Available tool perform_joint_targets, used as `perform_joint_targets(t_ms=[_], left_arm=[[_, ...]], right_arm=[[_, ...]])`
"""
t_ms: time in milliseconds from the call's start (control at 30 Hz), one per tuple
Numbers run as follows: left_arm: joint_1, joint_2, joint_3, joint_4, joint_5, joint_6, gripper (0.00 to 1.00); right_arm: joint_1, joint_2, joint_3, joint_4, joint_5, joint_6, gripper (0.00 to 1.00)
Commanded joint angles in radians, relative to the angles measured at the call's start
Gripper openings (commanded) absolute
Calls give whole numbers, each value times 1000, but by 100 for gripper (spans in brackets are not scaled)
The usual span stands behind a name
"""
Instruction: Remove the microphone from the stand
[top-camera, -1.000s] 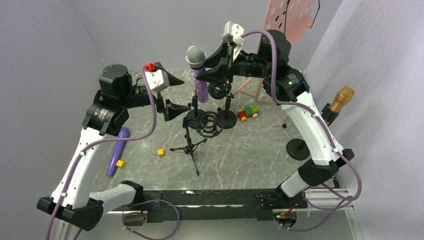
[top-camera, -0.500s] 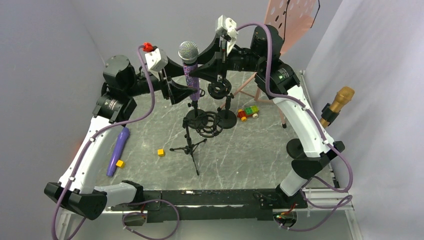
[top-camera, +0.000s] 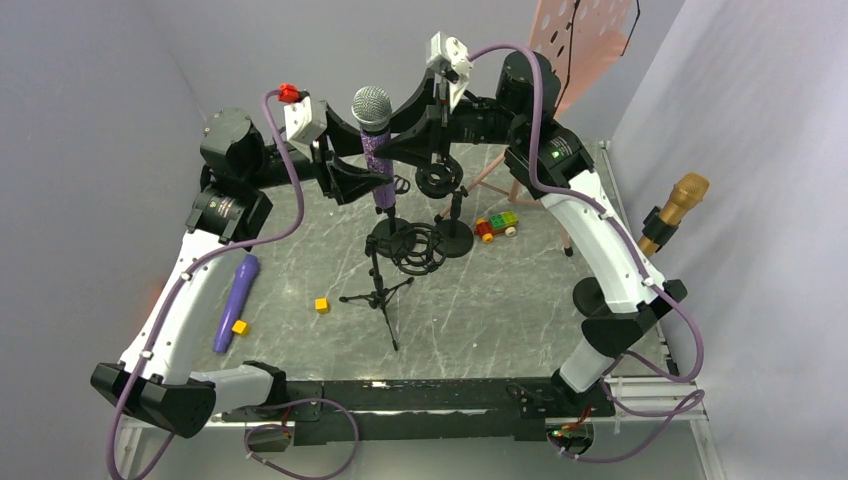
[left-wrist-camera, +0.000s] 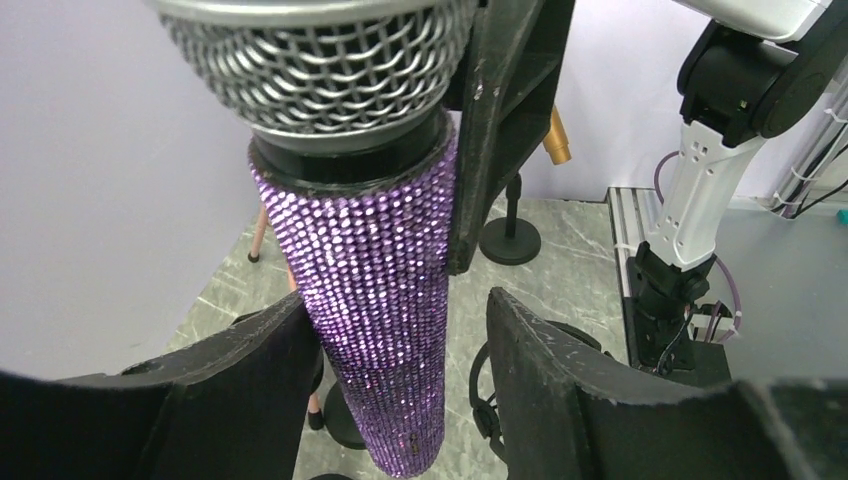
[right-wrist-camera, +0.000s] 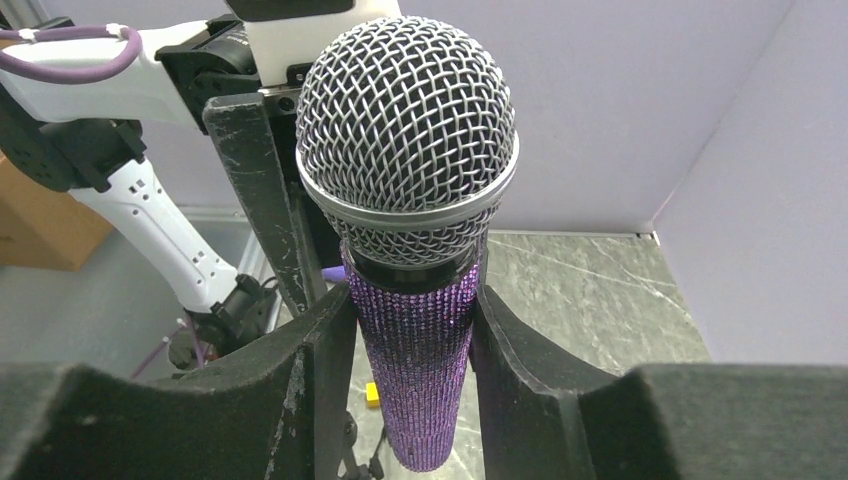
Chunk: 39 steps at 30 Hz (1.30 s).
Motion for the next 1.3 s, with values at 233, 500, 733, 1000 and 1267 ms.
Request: perform_joint_targets(t_ms=[233,500,733,1000,1267], left_arm=[[23,5,-2,112,92,-58,36],[88,13,54,130,-23,-108,17],[165,20,74,-180,-329,157,0],[190,133,-50,-469,-545,437,0],[192,374,-59,-423,-597,466,0]], right_arm=[[17,40,36,109,-26,49,0],[39,88,204,-161,95,-164,71],[-96,-175,-218,85,141,-49,87],[-132,-438,-564,214,113,-108,87],[-133,-477,-623,173,160,-115,86]])
